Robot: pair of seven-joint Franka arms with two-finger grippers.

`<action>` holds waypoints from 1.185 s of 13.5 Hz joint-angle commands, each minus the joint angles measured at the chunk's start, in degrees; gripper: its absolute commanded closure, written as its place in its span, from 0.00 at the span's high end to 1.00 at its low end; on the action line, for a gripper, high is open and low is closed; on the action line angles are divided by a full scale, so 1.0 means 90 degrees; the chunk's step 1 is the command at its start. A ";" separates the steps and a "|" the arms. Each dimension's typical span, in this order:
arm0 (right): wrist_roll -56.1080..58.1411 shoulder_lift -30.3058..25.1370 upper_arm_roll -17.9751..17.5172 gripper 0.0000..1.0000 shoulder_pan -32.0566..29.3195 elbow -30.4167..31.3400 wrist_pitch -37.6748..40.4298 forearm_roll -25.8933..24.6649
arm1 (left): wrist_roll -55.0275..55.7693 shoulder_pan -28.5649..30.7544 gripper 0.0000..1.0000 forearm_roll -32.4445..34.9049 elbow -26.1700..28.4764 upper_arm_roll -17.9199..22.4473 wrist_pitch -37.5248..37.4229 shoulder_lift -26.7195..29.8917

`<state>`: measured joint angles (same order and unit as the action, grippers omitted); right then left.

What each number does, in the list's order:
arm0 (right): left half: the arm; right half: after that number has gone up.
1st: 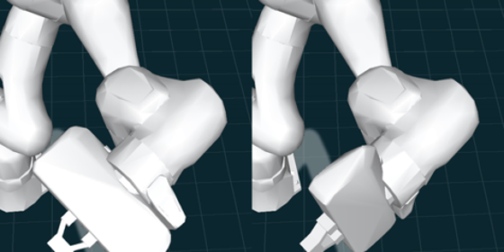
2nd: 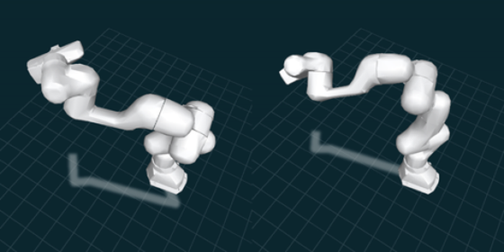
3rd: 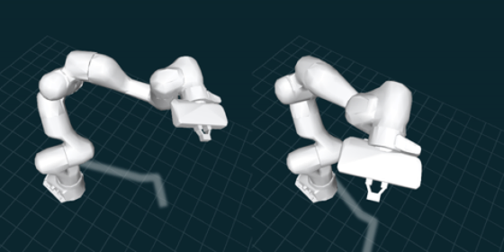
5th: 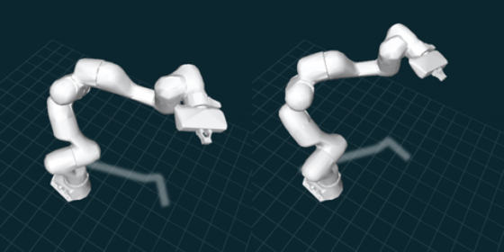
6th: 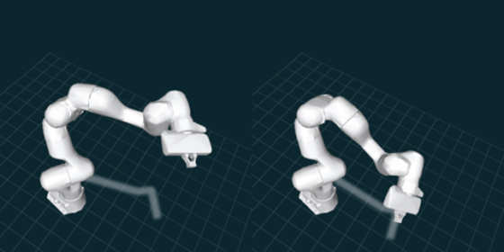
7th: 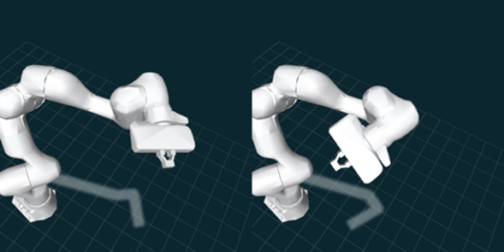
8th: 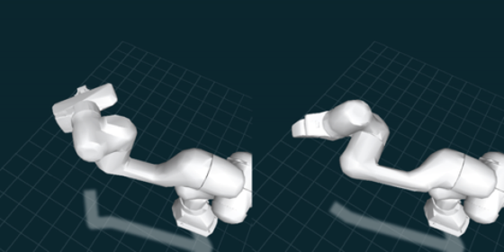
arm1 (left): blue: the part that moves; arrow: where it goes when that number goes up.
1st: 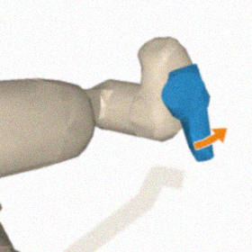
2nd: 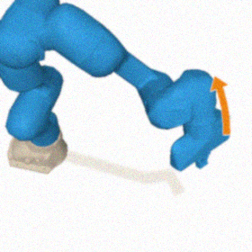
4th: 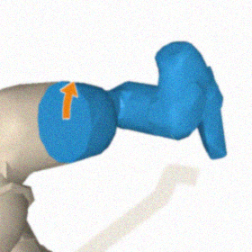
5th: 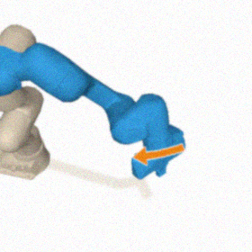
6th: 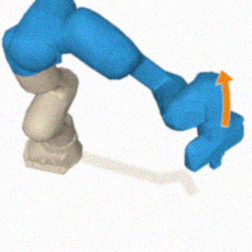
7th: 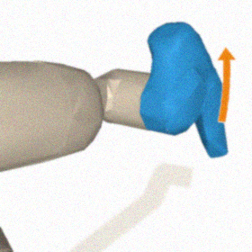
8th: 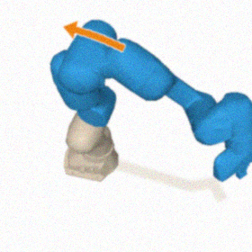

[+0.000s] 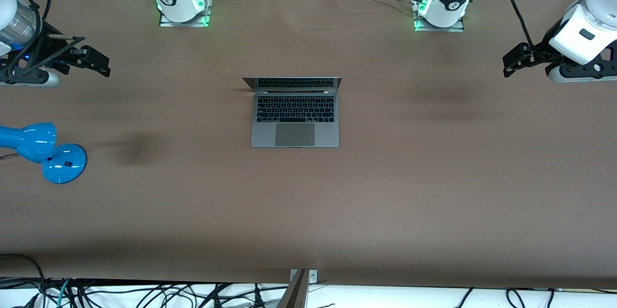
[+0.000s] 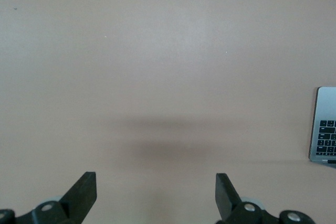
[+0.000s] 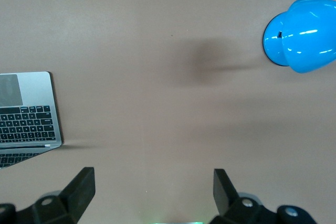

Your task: Close laptop with both arms from behind

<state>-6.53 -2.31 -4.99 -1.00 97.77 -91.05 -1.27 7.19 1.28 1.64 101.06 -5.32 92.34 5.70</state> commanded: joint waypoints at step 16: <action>0.0266 0.0139 -0.0012 1.00 0.0479 0.0504 -0.0020 0.1156 | 0.2712 -0.0064 1.00 -0.1061 -0.0339 -0.2111 -0.0416 -0.0788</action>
<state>-5.34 -0.61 -5.22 0.81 101.07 -90.68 7.63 25.00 0.65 -7.15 100.81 -21.08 89.71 1.41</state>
